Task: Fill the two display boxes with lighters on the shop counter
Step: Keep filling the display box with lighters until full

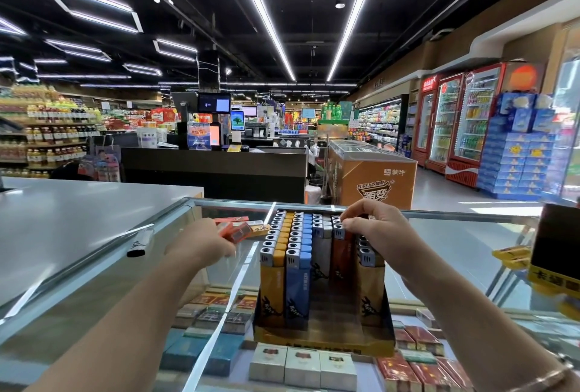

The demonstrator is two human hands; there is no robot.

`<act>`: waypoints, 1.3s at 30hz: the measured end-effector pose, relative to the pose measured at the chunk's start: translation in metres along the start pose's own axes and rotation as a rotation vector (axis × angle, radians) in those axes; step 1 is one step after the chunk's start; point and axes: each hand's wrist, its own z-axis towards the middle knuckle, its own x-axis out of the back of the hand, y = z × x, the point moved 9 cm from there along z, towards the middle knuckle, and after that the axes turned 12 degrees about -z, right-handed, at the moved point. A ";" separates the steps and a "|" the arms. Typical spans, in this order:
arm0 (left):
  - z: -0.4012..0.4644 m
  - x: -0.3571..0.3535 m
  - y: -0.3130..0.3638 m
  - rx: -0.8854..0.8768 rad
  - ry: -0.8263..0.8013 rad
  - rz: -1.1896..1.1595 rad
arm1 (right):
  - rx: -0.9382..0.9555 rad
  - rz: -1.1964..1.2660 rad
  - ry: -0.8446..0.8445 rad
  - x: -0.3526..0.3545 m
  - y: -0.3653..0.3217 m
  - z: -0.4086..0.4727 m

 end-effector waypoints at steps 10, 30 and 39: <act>-0.009 -0.002 -0.002 -0.047 -0.036 0.290 | -0.009 0.001 -0.011 -0.001 0.000 0.000; -0.012 -0.006 0.005 -0.118 -0.076 0.173 | -0.002 -0.016 0.004 0.001 0.000 0.001; -0.036 0.031 0.020 -0.157 0.103 0.147 | 0.005 -0.030 -0.008 0.000 -0.002 0.001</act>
